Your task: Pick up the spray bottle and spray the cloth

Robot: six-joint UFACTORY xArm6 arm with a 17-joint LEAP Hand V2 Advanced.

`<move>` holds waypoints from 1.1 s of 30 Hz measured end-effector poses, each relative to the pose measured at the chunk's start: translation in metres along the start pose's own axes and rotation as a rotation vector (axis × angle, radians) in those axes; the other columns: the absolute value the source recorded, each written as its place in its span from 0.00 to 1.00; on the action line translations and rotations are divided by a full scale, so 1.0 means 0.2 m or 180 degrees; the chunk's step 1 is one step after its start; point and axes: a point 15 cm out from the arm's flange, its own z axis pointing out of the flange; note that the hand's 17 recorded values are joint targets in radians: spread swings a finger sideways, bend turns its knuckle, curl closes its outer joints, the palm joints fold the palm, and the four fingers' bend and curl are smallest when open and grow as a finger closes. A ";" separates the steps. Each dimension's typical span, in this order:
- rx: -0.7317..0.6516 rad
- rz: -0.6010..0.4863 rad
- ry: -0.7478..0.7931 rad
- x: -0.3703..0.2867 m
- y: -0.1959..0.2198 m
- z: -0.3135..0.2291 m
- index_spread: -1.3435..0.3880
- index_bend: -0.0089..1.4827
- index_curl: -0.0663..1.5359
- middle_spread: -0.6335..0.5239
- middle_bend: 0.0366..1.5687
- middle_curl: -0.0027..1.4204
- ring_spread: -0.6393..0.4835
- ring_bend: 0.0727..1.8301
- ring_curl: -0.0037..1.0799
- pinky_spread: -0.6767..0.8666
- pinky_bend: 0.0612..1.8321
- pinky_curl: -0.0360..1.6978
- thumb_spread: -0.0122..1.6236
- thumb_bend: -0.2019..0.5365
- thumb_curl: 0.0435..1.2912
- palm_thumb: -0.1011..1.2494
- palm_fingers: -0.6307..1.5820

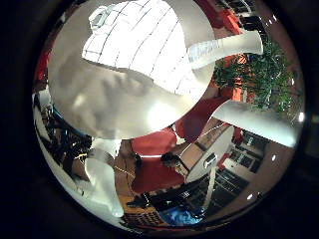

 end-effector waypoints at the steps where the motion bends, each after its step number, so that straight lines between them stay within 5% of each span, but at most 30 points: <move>1: 0.0070 0.0025 -0.0007 0.00 -0.01 0.00 0.61 0.13 0.30 0.59 0.10 0.26 0.80 0.07 0.17 0.75 0.08 0.18 0.68 0.25 0.27 0.65 0.42; 20: 0.1664 0.1405 -0.0325 0.65 0.08 -0.26 0.63 0.11 0.26 0.59 0.11 0.25 0.78 0.10 0.22 0.74 0.10 0.19 0.69 0.24 0.29 0.65 0.43; 33: 0.2834 0.2230 -0.1002 1.08 0.19 -0.22 0.69 0.09 0.19 0.66 0.14 0.27 0.78 0.22 0.27 0.74 0.20 0.21 0.70 0.24 0.26 0.53 0.37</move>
